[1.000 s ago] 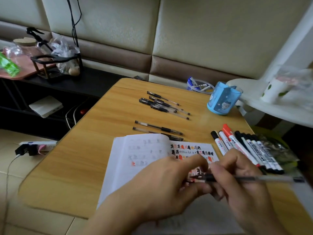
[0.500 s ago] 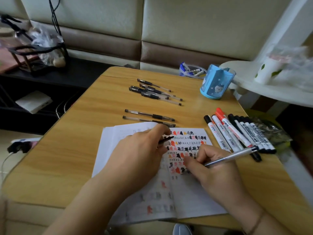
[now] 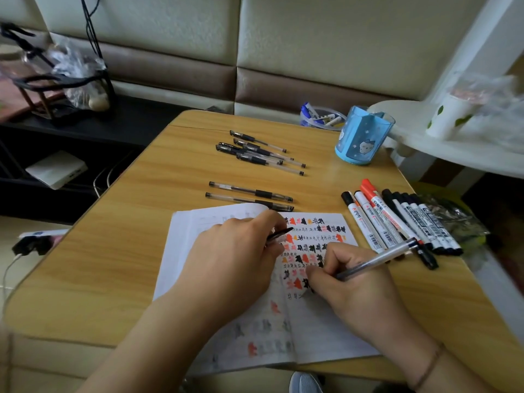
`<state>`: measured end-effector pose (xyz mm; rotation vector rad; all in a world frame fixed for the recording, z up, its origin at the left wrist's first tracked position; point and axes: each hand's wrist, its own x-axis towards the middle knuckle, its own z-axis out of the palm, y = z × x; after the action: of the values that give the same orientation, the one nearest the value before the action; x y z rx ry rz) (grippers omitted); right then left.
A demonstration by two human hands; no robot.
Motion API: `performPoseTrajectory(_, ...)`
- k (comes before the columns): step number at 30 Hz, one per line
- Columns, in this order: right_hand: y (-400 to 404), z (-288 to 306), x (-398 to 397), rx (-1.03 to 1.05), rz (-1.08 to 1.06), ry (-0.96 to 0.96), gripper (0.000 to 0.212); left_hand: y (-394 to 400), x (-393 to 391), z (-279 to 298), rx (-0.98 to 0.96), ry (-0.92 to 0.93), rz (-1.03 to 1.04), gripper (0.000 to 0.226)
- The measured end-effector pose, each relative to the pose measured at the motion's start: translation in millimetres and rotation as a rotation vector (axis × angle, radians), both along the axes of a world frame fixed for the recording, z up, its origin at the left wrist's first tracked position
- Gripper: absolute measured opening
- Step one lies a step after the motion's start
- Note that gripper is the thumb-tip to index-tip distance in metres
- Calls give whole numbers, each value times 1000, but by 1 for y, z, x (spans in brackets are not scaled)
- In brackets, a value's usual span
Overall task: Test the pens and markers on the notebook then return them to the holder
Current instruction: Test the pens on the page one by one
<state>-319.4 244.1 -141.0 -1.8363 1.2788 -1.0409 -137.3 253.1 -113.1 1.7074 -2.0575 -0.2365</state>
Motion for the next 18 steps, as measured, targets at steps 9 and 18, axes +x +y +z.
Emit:
performPoseTrajectory(9, -1, 2, -1, 37, -1, 12, 41, 2, -1, 1, -24, 27, 0, 22)
performPoseTrajectory(18, 4, 16, -4, 139, -20, -497, 31, 2, -6, 2, -52, 221, -28, 27)
